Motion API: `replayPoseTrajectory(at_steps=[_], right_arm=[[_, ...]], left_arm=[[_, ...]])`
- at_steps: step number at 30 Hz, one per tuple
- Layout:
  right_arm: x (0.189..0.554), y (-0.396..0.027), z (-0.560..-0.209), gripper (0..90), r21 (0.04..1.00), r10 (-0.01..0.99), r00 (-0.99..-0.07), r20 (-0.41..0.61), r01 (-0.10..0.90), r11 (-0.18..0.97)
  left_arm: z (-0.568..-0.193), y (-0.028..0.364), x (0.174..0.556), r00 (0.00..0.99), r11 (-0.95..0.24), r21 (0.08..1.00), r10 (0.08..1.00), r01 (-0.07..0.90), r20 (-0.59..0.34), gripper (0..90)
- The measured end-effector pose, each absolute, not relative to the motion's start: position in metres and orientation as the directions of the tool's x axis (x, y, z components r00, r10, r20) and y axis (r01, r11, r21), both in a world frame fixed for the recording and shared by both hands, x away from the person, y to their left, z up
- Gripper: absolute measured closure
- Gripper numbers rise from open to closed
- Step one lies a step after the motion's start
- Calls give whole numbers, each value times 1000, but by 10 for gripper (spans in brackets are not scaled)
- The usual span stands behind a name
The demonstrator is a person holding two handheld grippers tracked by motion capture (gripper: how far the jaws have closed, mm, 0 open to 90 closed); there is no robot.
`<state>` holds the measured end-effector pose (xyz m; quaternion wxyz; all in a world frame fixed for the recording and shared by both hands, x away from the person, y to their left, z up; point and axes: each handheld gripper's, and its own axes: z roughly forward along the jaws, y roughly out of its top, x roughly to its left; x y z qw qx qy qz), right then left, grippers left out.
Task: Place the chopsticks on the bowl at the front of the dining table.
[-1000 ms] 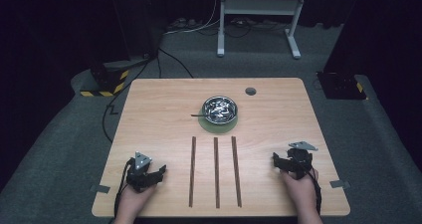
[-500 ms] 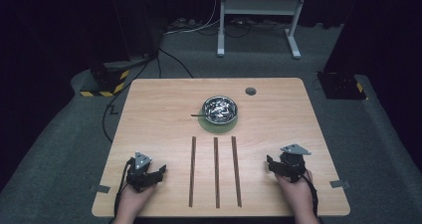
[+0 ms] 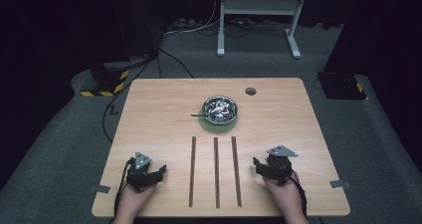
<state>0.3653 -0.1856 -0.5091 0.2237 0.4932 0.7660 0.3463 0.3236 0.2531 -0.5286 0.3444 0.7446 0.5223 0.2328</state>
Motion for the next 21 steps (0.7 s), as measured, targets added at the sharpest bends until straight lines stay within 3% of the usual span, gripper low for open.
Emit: replayPoseTrajectory(at_steps=[21], right_arm=[[361,-140,-514,400,753,879,-472,66,602,267]], left_arm=[[-529,253,324,347,-218,757,938,616,-12,311]])
